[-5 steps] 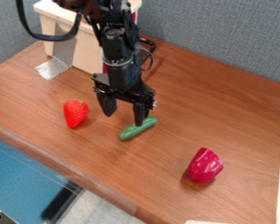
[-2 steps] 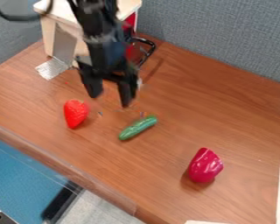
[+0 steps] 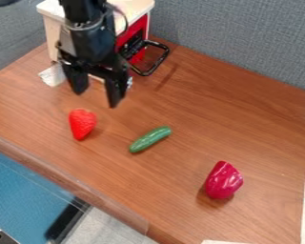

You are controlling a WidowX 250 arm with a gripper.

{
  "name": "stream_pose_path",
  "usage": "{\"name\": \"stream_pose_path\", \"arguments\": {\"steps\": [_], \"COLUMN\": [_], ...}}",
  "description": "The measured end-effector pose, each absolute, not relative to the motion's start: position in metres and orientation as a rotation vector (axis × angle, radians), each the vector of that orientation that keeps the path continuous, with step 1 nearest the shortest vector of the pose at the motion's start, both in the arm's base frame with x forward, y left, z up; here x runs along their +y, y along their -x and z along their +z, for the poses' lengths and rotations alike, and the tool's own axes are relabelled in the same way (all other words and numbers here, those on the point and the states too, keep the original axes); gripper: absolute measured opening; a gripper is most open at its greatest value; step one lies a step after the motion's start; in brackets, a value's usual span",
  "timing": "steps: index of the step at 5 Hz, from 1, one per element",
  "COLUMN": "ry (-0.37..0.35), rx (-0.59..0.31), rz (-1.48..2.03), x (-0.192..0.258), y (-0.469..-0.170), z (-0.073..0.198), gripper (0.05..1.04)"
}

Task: Move the red strawberry to the middle of the table

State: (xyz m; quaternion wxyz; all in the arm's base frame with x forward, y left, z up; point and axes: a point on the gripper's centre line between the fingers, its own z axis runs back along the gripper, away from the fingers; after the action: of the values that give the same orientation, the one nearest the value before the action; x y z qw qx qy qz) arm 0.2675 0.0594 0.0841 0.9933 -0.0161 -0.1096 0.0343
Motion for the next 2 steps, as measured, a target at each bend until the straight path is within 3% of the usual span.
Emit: {"name": "stream_pose_path", "arguments": {"steps": [2], "ry": [-0.059], "rx": [-0.126], "rz": [0.145], "x": [0.073], "y": [-0.277], "z": [0.031], "gripper": [0.999]}}
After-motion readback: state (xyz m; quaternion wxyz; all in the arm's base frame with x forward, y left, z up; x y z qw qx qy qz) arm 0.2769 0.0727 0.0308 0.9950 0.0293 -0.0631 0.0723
